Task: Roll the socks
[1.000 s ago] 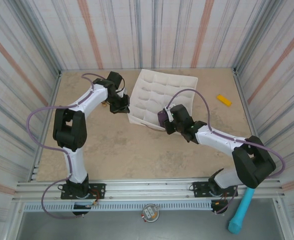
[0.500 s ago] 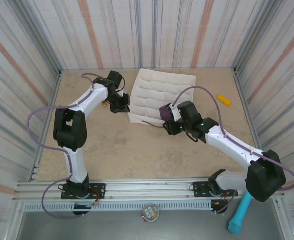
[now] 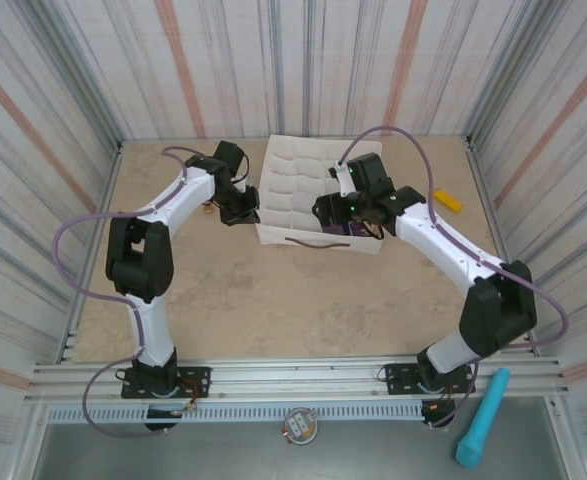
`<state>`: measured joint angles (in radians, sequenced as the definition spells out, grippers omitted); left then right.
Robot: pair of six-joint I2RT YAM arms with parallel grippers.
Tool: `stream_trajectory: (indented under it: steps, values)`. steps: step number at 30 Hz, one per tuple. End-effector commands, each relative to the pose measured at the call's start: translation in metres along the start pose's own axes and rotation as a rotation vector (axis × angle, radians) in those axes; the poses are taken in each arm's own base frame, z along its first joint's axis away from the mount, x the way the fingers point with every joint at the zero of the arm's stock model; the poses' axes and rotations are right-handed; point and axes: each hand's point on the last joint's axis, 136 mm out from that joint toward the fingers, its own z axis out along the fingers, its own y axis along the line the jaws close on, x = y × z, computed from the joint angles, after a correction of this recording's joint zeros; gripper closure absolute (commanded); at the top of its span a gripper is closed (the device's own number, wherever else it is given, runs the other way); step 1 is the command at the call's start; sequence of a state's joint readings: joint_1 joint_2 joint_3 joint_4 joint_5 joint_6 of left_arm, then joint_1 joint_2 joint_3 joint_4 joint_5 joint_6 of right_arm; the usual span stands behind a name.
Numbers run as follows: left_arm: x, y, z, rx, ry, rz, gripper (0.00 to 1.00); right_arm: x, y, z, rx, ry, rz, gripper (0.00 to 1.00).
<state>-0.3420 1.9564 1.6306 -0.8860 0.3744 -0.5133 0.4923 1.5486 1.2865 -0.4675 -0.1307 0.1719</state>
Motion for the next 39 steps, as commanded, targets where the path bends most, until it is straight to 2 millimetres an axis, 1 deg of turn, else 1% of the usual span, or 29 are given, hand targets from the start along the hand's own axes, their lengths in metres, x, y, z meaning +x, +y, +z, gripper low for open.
stream_trajectory:
  steps: [1, 2, 5, 11, 14, 22, 24, 26, 30, 34, 39]
  values:
    - [0.007, -0.004, -0.003, 0.013, 0.034, -0.018, 1.0, 0.012, -0.018, 0.016, 0.034, 0.135, 0.005, 0.05]
    - [0.007, -0.004, -0.003, 0.012, 0.035, -0.017, 1.0, 0.014, -0.021, 0.022, 0.036, 0.168, 0.004, 0.03]
    - [0.007, -0.004, -0.002, 0.013, 0.037, -0.018, 1.0, 0.019, -0.021, 0.032, 0.029, 0.224, -0.001, 0.03]
    - [0.008, -0.005, 0.0, 0.015, 0.043, -0.017, 1.0, 0.033, -0.023, 0.042, 0.026, 0.281, 0.001, 0.04]
    - [0.008, -0.006, 0.003, 0.013, 0.048, -0.016, 1.0, 0.036, -0.025, 0.047, 0.037, 0.293, 0.005, 0.09]
    - [0.01, -0.008, 0.006, 0.009, 0.054, -0.015, 1.0, 0.029, -0.035, 0.052, 0.111, 0.257, -0.01, 0.24]
    - [0.01, -0.008, 0.006, 0.01, 0.053, -0.017, 1.0, 0.029, -0.036, 0.054, 0.122, 0.26, -0.012, 0.26]
    - [0.01, -0.009, 0.006, 0.013, 0.054, -0.017, 1.0, 0.031, -0.038, 0.056, 0.13, 0.268, -0.013, 0.32]
    - [0.01, -0.009, 0.006, 0.012, 0.054, -0.017, 1.0, 0.036, -0.041, 0.06, 0.147, 0.276, -0.014, 0.4]
    - [0.01, -0.011, 0.007, 0.023, 0.054, -0.028, 1.0, 0.038, -0.038, 0.061, 0.149, 0.281, -0.019, 0.55]
    - [0.01, -0.008, 0.009, 0.036, 0.046, -0.092, 1.0, 0.04, -0.035, 0.055, 0.164, 0.239, -0.036, 0.74]
